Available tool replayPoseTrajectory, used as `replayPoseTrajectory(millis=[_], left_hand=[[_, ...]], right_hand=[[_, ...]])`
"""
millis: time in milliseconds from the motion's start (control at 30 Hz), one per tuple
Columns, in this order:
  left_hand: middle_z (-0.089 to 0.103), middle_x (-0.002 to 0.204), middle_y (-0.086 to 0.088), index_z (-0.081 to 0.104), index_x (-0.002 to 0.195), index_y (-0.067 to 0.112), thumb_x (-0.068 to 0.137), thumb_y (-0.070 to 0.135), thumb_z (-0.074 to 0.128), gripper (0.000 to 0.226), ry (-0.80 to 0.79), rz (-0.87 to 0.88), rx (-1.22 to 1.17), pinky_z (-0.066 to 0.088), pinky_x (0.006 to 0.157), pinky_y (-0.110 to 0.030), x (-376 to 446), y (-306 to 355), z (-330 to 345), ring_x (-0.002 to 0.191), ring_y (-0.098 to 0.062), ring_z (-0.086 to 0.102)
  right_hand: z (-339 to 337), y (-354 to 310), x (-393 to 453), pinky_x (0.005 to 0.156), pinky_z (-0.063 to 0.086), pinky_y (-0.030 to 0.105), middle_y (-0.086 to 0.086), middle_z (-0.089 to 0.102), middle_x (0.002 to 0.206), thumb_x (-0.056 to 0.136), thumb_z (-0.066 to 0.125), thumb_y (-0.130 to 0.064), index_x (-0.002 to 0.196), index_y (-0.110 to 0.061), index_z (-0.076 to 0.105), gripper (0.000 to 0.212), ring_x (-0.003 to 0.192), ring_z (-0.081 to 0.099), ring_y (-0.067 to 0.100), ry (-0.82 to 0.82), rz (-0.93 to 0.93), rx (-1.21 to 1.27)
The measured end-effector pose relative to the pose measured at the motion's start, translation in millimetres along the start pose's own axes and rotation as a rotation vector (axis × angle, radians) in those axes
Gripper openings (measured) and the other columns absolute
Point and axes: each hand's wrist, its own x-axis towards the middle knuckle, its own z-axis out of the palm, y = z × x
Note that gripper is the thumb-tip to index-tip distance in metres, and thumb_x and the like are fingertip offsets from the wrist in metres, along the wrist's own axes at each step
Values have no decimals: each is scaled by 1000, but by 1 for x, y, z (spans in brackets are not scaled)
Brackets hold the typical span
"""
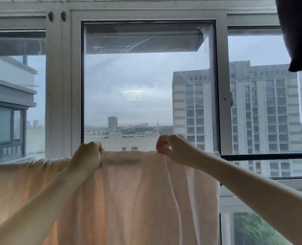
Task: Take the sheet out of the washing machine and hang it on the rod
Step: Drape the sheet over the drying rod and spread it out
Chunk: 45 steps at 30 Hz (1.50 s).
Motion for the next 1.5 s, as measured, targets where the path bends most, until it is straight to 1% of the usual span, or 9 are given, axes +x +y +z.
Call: replayPoseTrajectory(millis=[200, 333, 467, 667, 900, 1033, 1233, 1367, 1500], left_hand=[[65, 102, 13, 64, 106, 22, 88, 8, 61, 22, -36, 316, -265, 49, 81, -13, -29, 56, 7, 88, 3, 59], [64, 95, 19, 67, 98, 27, 88, 31, 62, 12, -19, 439, -306, 43, 72, -12, -36, 90, 28, 84, 2, 59], [66, 77, 15, 69, 77, 22, 78, 25, 76, 7, 17, 383, -386, 46, 68, -18, -24, 86, 37, 75, 2, 61], [59, 65, 12, 58, 71, 21, 82, 30, 71, 20, 18, 362, -322, 46, 61, -20, -20, 64, 33, 63, -1, 56], [66, 76, 14, 63, 81, 32, 87, 18, 65, 15, -166, 278, -311, 43, 68, -9, -9, 35, 7, 74, 3, 61], [66, 80, 10, 68, 82, 20, 88, 13, 63, 10, -173, 276, -227, 39, 64, -4, -2, 39, 7, 75, 1, 58], [62, 80, 1, 63, 80, 13, 88, 7, 59, 11, -91, 134, -92, 40, 70, -21, 8, 24, 18, 80, -17, 59], [68, 83, -3, 67, 81, 11, 85, 4, 60, 11, -117, 33, -20, 47, 75, -25, 12, 26, 11, 82, -18, 62], [67, 91, 5, 68, 93, 18, 83, 4, 62, 18, 88, 140, -105, 51, 78, -29, -9, 75, 8, 83, -13, 61]], right_hand=[[-18, 28, -27, 84, 54, 24, -15, 60, 84, 87, 63, -10, 87, -25, 58, 16, 80, 60, 0, -19, 109, 12], [-23, 33, -45, 79, 52, 15, -16, 62, 84, 85, 68, -19, 82, -31, 57, 17, 81, 61, -3, -52, 134, 4], [-15, 36, -53, 84, 54, 24, -16, 64, 85, 88, 64, -16, 88, -25, 64, 10, 82, 63, 0, 83, 125, -20], [3, 43, -43, 72, 54, 29, -14, 61, 85, 95, 50, -25, 93, -26, 56, 7, 76, 61, 5, 277, 126, -145], [-48, 65, -30, 69, 57, 34, 1, 61, 74, 93, 56, -10, 90, -5, 60, 7, 64, 59, 12, 431, 211, -138], [-54, 70, -34, 68, 56, 35, 2, 65, 74, 92, 58, -13, 89, -8, 61, 7, 66, 63, 14, 408, 177, -179], [-77, 79, -36, 57, 54, 28, 2, 63, 71, 92, 57, -9, 87, -10, 55, 6, 60, 62, 15, 460, 168, -295], [-94, 86, -56, 64, 57, 33, 1, 66, 74, 90, 60, -11, 85, -16, 57, 8, 64, 64, 14, 204, 284, -319], [-82, 81, -85, 65, 50, 13, -7, 64, 77, 87, 64, -6, 82, -21, 59, 16, 72, 62, 5, 45, 299, -231]])
